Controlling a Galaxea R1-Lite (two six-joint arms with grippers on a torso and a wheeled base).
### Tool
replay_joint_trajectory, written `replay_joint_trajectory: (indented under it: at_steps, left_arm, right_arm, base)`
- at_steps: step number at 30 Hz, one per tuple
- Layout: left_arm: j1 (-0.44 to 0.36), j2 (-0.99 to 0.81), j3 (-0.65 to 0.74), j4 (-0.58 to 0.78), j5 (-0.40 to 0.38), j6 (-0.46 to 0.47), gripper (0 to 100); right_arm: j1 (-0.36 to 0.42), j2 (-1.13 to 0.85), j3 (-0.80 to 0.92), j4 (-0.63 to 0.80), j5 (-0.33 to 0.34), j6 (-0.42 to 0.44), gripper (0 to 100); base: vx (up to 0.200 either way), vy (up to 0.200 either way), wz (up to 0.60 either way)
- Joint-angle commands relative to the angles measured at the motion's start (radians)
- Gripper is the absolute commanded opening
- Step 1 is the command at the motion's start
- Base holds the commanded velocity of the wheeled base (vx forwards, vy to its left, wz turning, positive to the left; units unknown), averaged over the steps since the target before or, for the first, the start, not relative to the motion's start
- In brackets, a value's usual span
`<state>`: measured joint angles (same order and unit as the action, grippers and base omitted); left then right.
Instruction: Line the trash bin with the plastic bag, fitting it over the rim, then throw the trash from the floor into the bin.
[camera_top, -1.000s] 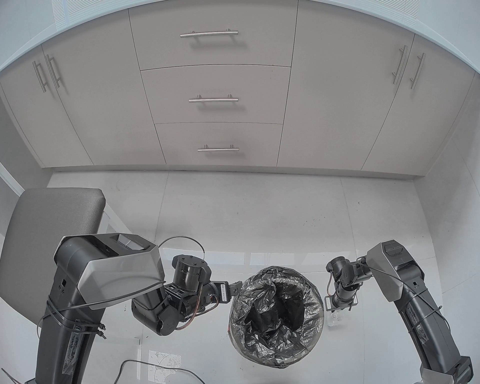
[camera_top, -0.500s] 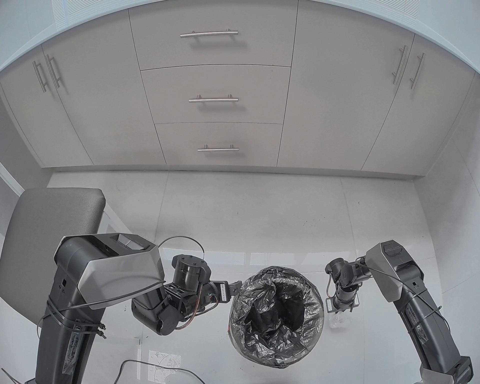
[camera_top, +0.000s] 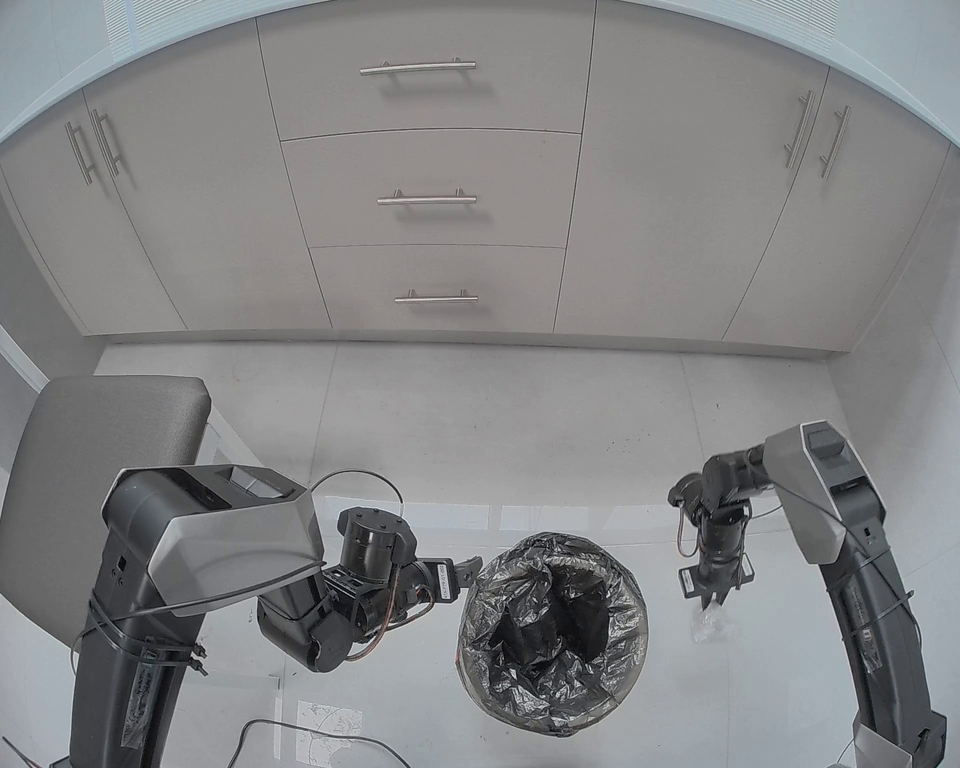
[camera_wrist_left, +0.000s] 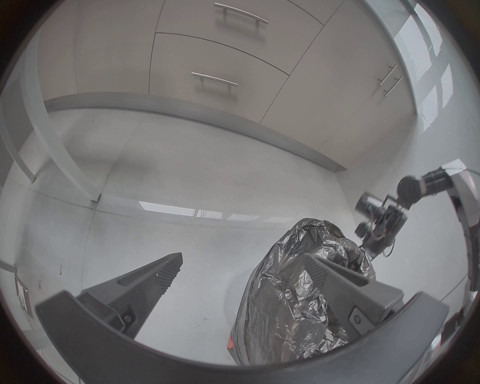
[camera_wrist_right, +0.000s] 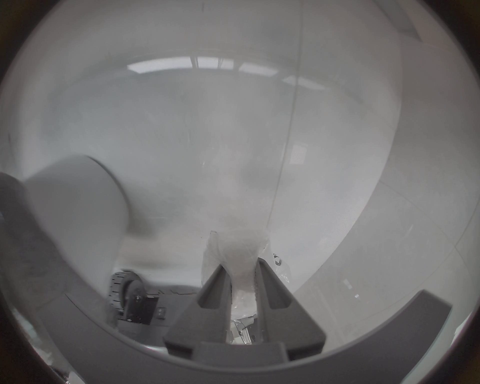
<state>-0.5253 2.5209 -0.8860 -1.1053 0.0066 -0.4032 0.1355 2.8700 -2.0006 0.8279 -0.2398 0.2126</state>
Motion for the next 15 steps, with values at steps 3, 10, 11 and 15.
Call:
replay_joint_trajectory:
  at_steps: [3,10,11,15]
  left_arm:
    - [0.019,-0.309,0.156,-0.047,0.001,-0.005,100]
    - [0.025,-0.84,0.44,-0.028,0.016,0.055,100]
    - [0.039,-0.929,0.496,0.004,0.029,0.101,100]
    - [0.07,-1.116,0.61,0.041,0.105,0.155,100]
  right_arm:
    - [0.038,-0.38,0.001,0.128,0.004,0.028,0]
    - [0.134,-0.581,0.001,0.217,-0.006,0.007,0]
    - [0.165,-0.612,0.001,0.234,-0.007,0.004,0]
    - [0.242,-0.681,0.001,0.252,-0.019,-0.012,0]
  base:
    - [0.0,0.0,0.0]
    - [0.0,0.0,0.0]
    - [0.0,0.0,0.0]
    - [0.0,0.0,0.0]
